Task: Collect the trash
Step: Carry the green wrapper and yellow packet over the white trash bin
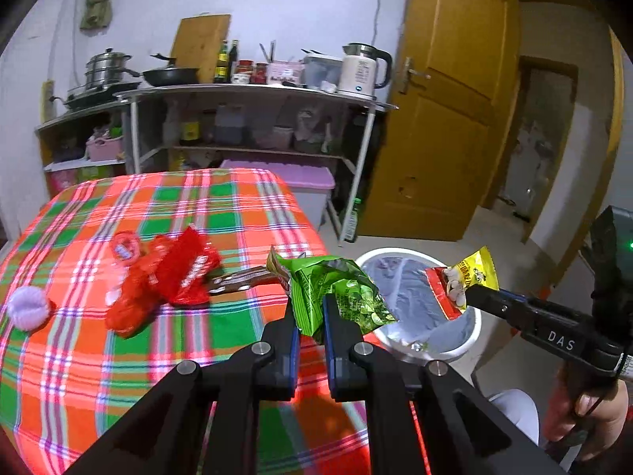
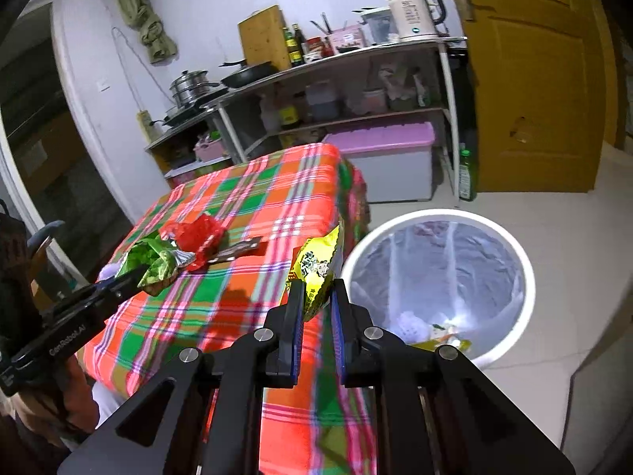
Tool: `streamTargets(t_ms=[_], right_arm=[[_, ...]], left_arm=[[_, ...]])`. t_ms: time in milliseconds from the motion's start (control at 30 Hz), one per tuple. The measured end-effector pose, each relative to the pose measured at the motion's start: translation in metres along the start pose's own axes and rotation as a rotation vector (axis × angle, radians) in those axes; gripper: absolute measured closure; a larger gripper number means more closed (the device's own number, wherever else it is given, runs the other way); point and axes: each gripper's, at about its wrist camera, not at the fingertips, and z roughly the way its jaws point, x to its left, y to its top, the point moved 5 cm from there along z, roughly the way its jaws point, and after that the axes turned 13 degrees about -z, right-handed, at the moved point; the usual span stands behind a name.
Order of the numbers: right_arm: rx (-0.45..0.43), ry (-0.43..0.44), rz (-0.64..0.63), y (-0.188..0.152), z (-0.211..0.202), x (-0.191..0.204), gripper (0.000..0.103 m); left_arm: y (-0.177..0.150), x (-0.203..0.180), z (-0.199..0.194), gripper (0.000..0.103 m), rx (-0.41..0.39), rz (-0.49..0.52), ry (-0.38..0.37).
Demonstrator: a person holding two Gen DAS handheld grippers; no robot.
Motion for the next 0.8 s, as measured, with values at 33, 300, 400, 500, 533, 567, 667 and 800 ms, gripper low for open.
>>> streamTargets(t_ms=[33,300,400,500,533,567,667,800], right_arm=[[0.000,-0.006,0.006,-0.001,-0.001,-0.004,0.089],[0.012,-0.048,0.052,-0.010,-0.003,-0.032,0.089],[0.017,-0.056,0.064,-0.012,-0.002,-0.040,0.089],[0.025,-0.062,0.079,-0.015,0.001,-0.049,0.089],[0.028,-0.065,0.083,-0.016,0.002,-0.051,0.089],[0.031,-0.067,0.087,-0.017,0.003,-0.054,0.089],[0.042,-0.072,0.104,-0.020,0.008,-0.063,0.089],[0.064,-0.074,0.122,-0.026,0.015,-0.073,0.089]], left_arm=[[0.000,-0.003,0.003,0.093,0.004,0.003,-0.005],[-0.002,-0.034,0.026,0.093,0.030,0.045,-0.049],[-0.003,-0.044,0.035,0.093,0.041,0.055,-0.063],[-0.005,-0.053,0.044,0.093,0.056,0.067,-0.075],[-0.006,-0.055,0.047,0.093,0.060,0.070,-0.076],[-0.006,-0.058,0.051,0.093,0.067,0.072,-0.079],[-0.009,-0.063,0.061,0.093,0.086,0.080,-0.087],[-0.013,-0.070,0.076,0.093,0.117,0.085,-0.092]])
